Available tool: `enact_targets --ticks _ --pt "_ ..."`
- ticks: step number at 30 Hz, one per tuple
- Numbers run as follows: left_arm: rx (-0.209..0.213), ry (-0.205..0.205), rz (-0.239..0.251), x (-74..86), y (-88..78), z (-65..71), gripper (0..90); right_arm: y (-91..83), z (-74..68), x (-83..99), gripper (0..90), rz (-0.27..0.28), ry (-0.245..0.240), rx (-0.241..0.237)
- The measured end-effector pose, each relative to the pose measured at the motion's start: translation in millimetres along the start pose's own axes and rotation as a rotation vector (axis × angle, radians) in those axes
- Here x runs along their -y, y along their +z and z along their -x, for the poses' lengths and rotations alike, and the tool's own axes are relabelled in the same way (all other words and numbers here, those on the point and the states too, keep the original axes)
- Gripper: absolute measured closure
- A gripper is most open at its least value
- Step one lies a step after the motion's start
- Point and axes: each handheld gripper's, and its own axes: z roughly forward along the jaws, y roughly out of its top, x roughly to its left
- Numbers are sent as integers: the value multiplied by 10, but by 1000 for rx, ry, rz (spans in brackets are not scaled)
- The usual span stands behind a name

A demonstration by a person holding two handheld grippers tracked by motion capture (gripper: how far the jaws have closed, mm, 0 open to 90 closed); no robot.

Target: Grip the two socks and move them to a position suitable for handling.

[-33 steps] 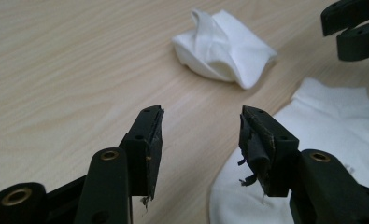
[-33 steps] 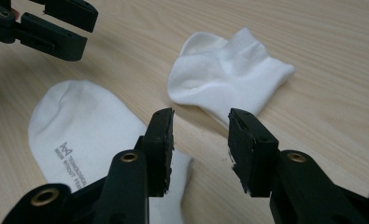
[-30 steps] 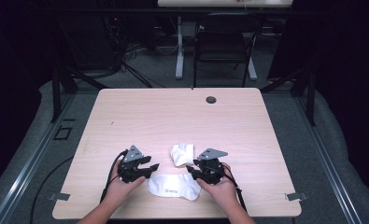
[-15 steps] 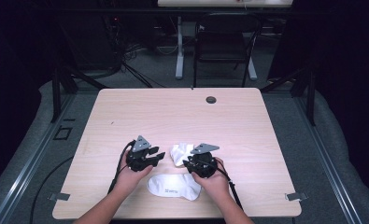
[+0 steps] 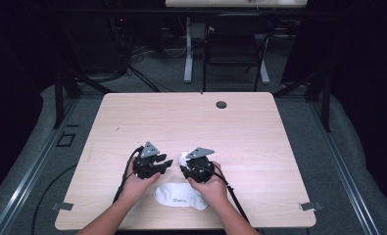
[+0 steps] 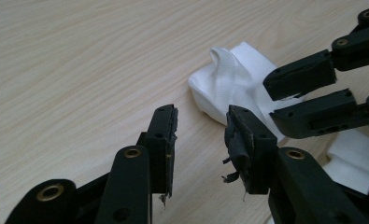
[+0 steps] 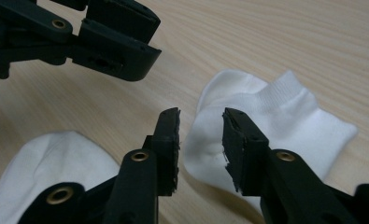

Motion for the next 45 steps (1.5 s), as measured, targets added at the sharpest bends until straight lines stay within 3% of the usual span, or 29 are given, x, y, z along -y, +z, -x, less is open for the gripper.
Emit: enact_targets --ticks 5,9,12,19,24,29,34,45 --pt "-9 -8 0 11 -31 -47 613 142 -31 -42 643 -48 -36 62" --pt "-12 -15 0 11 -50 -77 608 178 -1 -26 820 -86 -7 82" --pt "-13 -17 3 5 -47 -82 608 160 8 -21 873 -88 5 77" --pt "-8 -17 5 -47 32 -36 602 43 -5 -29 883 -63 29 57" --pt "-5 -22 -15 -63 131 39 627 -9 14 -8 882 -36 87 37" --pt "2 -28 -9 -91 187 92 750 -72 27 -7 882 -17 100 34" --pt "-3 27 -25 -156 258 173 887 -133 37 -17 882 -2 106 40" --pt "18 26 -100 -70 365 149 869 -282 93 -10 882 39 119 46"
